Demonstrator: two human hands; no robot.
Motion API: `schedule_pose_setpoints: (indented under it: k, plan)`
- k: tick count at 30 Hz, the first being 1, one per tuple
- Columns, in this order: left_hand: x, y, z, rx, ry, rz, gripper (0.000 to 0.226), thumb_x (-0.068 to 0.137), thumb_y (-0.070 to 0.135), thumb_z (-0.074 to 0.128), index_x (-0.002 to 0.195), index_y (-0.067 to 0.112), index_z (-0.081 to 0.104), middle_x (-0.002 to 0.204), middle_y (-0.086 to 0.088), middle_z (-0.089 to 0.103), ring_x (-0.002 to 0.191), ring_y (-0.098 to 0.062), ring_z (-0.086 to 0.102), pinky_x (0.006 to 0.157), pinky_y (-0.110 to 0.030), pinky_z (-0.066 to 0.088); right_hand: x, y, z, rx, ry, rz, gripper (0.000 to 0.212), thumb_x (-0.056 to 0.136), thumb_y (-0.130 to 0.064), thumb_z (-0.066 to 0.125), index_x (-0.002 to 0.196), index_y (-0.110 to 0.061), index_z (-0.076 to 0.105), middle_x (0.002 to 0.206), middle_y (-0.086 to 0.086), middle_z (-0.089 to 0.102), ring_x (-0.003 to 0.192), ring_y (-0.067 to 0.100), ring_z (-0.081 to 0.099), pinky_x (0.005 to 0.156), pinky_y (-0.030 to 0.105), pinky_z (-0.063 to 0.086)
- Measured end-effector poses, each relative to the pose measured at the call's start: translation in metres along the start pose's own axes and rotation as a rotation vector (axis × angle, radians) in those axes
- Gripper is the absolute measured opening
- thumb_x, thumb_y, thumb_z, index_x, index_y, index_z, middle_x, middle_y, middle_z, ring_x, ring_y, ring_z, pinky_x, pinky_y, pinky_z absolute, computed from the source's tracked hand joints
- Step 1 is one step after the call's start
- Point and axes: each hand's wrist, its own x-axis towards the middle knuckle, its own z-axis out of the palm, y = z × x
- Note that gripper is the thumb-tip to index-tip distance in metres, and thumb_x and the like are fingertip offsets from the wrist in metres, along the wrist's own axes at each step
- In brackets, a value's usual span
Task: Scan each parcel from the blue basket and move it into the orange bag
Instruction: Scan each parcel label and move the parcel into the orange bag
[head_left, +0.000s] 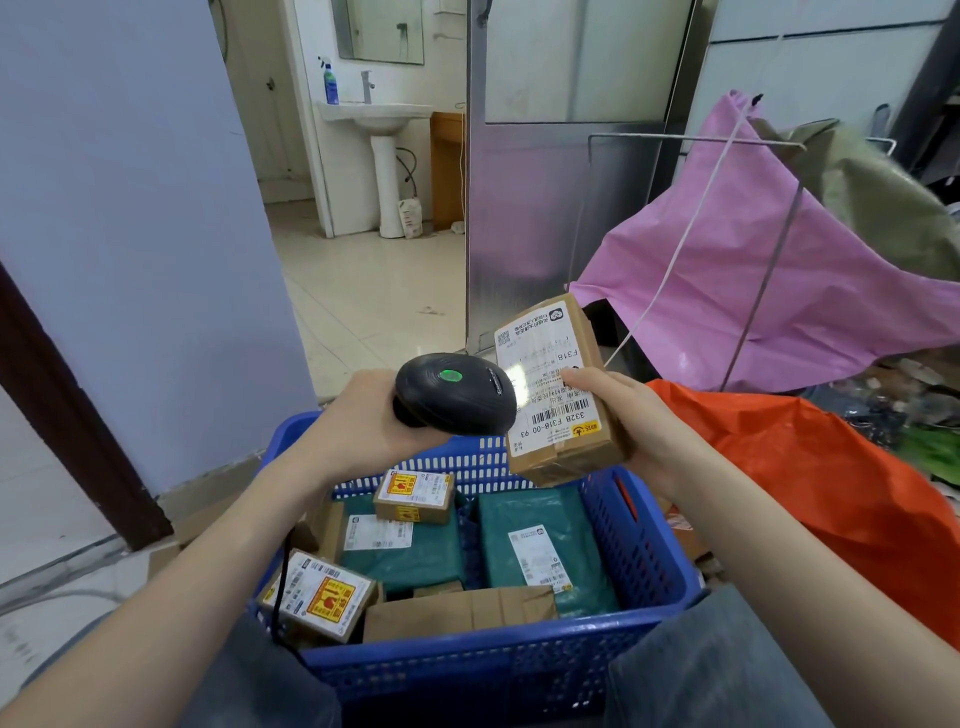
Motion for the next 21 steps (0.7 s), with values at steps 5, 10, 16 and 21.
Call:
schedule_pose_setpoints:
  k: [5, 10, 16, 21]
  plan:
    - [0.000, -0.002, 0.002, 0.071, 0.028, 0.034, 0.019, 0.077, 0.019, 0.077, 0.087, 0.005, 0.069, 0.076, -0.011, 0.072, 0.077, -0.023, 0.068, 0.060, -0.023, 0.049, 0.003, 0.000, -0.001, 0.018, -0.028, 0.024, 0.045, 0.084, -0.035, 0.067, 0.125, -0.020, 0.058, 0.106, 0.003, 0.074, 0.094, 0.022, 0.072, 0.080, 0.038, 0.058]
    - [0.004, -0.004, 0.003, 0.004, 0.051, 0.034, 0.030, 0.075, 0.023, 0.079, 0.094, 0.002, 0.070, 0.085, -0.015, 0.073, 0.084, -0.026, 0.069, 0.076, -0.043, 0.055, 0.005, 0.001, -0.002, 0.067, -0.063, 0.043, 0.047, 0.084, -0.038, 0.065, 0.126, -0.019, 0.057, 0.108, 0.003, 0.074, 0.094, 0.021, 0.072, 0.071, 0.032, 0.057]
    - [0.003, 0.003, 0.012, -0.144, 0.044, 0.020, 0.024, 0.077, 0.025, 0.077, 0.098, 0.017, 0.068, 0.082, -0.007, 0.073, 0.076, -0.013, 0.068, 0.071, -0.031, 0.053, 0.009, 0.005, -0.005, 0.070, -0.073, 0.046, 0.049, 0.085, -0.040, 0.064, 0.129, -0.019, 0.056, 0.110, 0.004, 0.073, 0.098, 0.022, 0.071, 0.081, 0.037, 0.056]
    - [0.012, 0.012, 0.028, -0.268, 0.067, -0.052, 0.018, 0.077, 0.034, 0.075, 0.091, 0.029, 0.064, 0.070, -0.006, 0.072, 0.064, -0.010, 0.066, 0.069, -0.030, 0.054, 0.013, 0.012, -0.011, 0.083, -0.089, 0.063, 0.054, 0.080, -0.047, 0.066, 0.127, -0.020, 0.058, 0.110, 0.004, 0.073, 0.099, 0.023, 0.071, 0.083, 0.038, 0.055]
